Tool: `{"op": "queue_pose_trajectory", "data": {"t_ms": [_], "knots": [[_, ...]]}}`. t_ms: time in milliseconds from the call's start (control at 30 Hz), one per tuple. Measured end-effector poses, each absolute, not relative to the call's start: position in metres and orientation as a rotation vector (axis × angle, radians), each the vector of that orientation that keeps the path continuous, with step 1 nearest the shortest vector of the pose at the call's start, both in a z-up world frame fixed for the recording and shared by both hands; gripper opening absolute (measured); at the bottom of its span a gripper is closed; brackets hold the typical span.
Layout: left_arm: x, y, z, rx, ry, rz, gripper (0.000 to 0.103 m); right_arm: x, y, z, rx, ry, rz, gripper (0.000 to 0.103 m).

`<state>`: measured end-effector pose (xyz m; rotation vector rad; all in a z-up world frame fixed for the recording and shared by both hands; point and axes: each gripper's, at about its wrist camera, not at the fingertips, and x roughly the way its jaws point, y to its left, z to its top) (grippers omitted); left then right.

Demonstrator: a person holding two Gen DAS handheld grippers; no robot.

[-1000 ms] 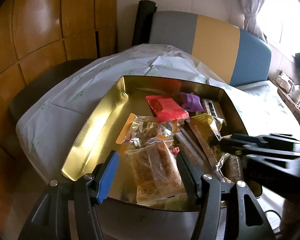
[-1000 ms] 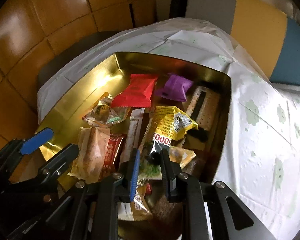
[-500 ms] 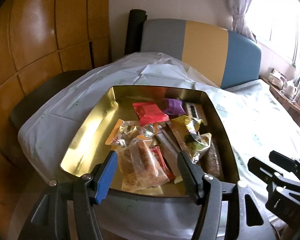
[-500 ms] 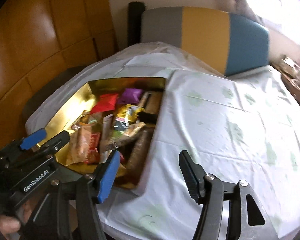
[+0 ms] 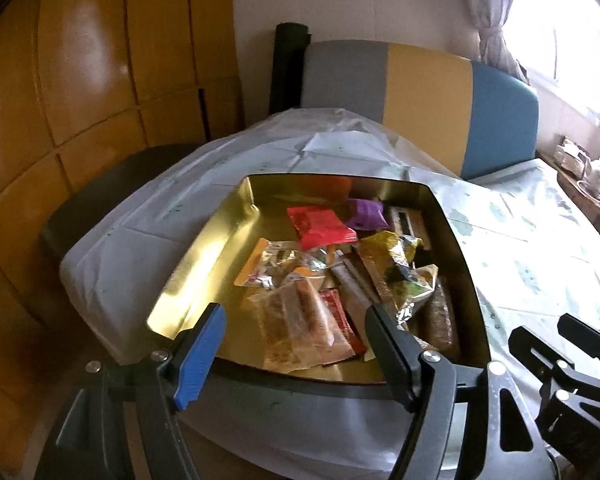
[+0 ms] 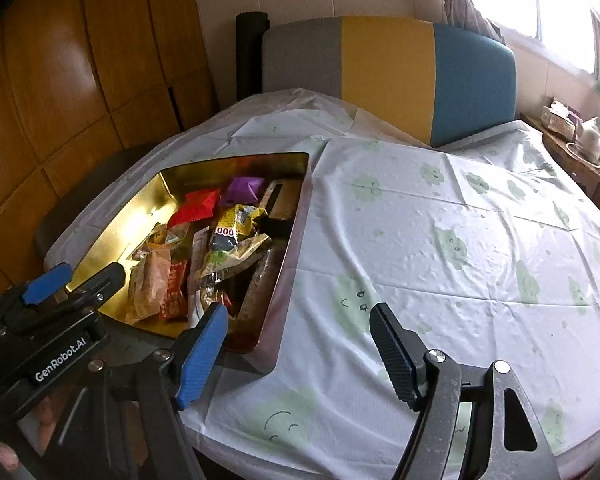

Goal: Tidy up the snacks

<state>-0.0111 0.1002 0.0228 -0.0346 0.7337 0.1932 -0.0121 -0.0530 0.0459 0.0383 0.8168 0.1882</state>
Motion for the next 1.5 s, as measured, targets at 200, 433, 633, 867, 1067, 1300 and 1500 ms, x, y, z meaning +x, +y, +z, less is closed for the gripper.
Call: {"op": "queue_pose_trajectory", "data": {"t_ms": [200,433,633,867,1067,1300,1500], "knots": [[-0.0144,0.1003,0.0232,-0.034,0.717,0.209,0.073,-0.0131,-0.0554,0.0455,0.048,0.812,0.182,0.076],[-0.0143,0.1012,0.0219,-0.038,0.716,0.205,0.073,-0.0149,-0.0497,0.0446,0.020,0.807,0.186,0.078],[-0.0127,0.1021,0.0203,-0.043,0.727,0.199,0.072,-0.0151,-0.0473,0.0428,0.010,0.811,0.185,0.078],[-0.0115,0.1034,0.0184,-0.053,0.737,0.202,0.072,-0.0151,-0.0469,0.0427,0.011,0.806,0.183,0.078],[-0.0125,0.1019,0.0198,-0.043,0.728,0.202,0.071,-0.0159,-0.0464,0.0432,0.006,0.803,0.186,0.078],[-0.0127,0.1016,0.0195,-0.043,0.733,0.204,0.071,-0.0165,-0.0468,0.0437,0.006,0.801,0.186,0.078],[-0.0127,0.1013,0.0185,-0.044,0.738,0.200,0.070,-0.0166,-0.0464,0.0438,0.004,0.802,0.187,0.079]]}}
